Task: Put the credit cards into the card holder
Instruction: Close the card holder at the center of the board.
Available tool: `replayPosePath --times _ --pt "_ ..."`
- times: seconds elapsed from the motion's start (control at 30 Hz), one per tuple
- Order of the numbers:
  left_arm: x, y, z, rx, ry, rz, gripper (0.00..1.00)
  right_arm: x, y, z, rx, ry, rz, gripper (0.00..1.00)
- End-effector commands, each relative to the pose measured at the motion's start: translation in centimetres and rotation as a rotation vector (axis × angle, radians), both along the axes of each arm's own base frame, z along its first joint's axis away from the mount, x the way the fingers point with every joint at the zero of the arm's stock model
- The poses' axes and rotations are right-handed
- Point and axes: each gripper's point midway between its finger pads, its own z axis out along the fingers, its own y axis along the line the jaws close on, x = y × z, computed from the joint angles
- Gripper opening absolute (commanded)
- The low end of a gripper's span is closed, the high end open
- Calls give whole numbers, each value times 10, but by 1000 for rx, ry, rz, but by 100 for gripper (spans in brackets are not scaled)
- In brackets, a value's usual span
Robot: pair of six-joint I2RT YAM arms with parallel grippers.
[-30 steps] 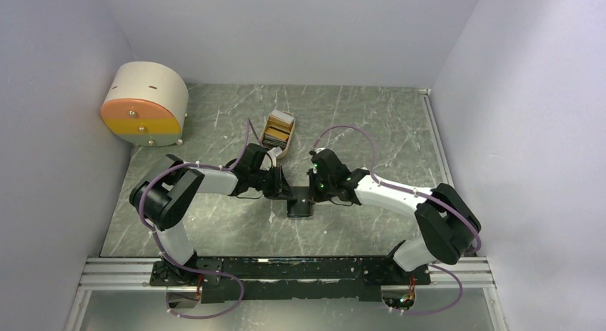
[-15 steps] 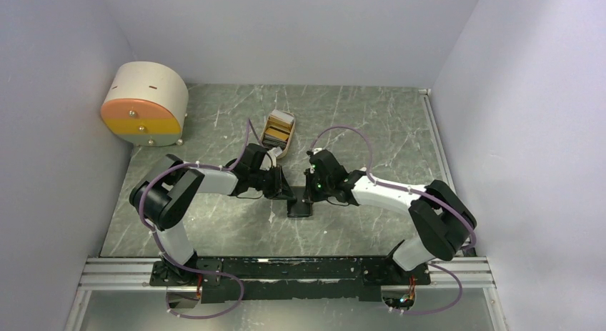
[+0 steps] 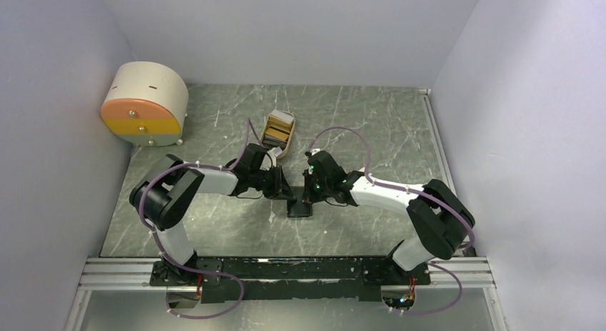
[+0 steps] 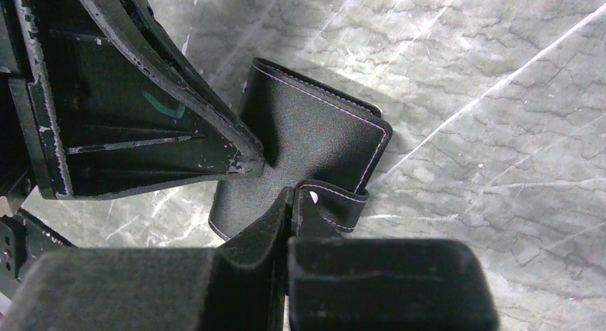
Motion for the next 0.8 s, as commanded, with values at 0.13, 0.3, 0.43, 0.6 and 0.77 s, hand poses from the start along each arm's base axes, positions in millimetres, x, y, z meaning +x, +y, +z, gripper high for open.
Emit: replayPosePath --times 0.13,0.3,0.43,0.6,0.77 --pt "-4 3 -8 25 6 2 17 -7 6 -7 -9 14 23 0" --pt "-4 4 -9 26 7 2 17 -9 4 -13 -27 23 18 0" --pt "-4 4 -9 27 8 1 17 -9 -2 -20 -57 23 10 0" --pt "-5 4 -10 29 9 1 17 -9 -5 -25 -72 25 5 0" --pt "-5 4 -9 31 9 2 17 -12 -8 -31 -81 36 4 0"
